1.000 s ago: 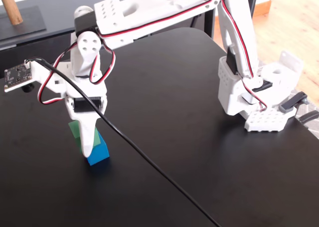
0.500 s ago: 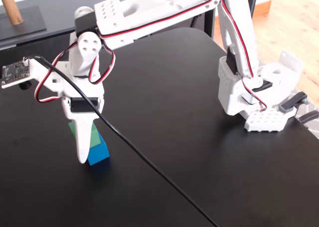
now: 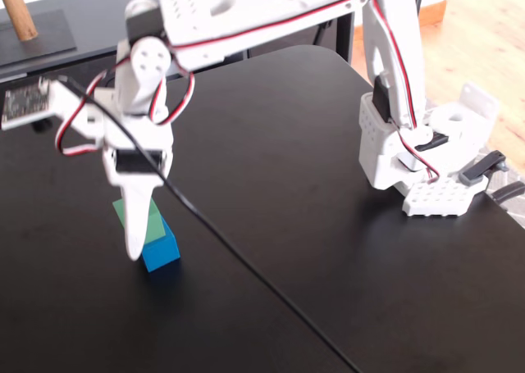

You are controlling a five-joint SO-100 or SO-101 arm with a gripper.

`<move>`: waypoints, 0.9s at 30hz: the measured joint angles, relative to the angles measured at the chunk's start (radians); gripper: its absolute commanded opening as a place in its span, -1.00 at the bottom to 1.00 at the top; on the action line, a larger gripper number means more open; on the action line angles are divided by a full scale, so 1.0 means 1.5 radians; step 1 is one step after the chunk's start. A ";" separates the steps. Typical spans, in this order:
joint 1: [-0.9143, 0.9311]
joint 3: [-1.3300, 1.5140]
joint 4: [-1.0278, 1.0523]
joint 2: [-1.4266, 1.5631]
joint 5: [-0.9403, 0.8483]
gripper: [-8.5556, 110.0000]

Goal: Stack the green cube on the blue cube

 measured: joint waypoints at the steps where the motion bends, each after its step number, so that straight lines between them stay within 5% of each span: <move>1: -0.001 0.000 0.006 0.019 0.000 -0.20; 11: -0.030 0.066 0.054 0.247 -0.006 -0.29; 19: -0.078 0.251 0.100 0.501 -0.028 -0.85; 27: -0.147 0.401 0.177 0.737 -0.016 -0.85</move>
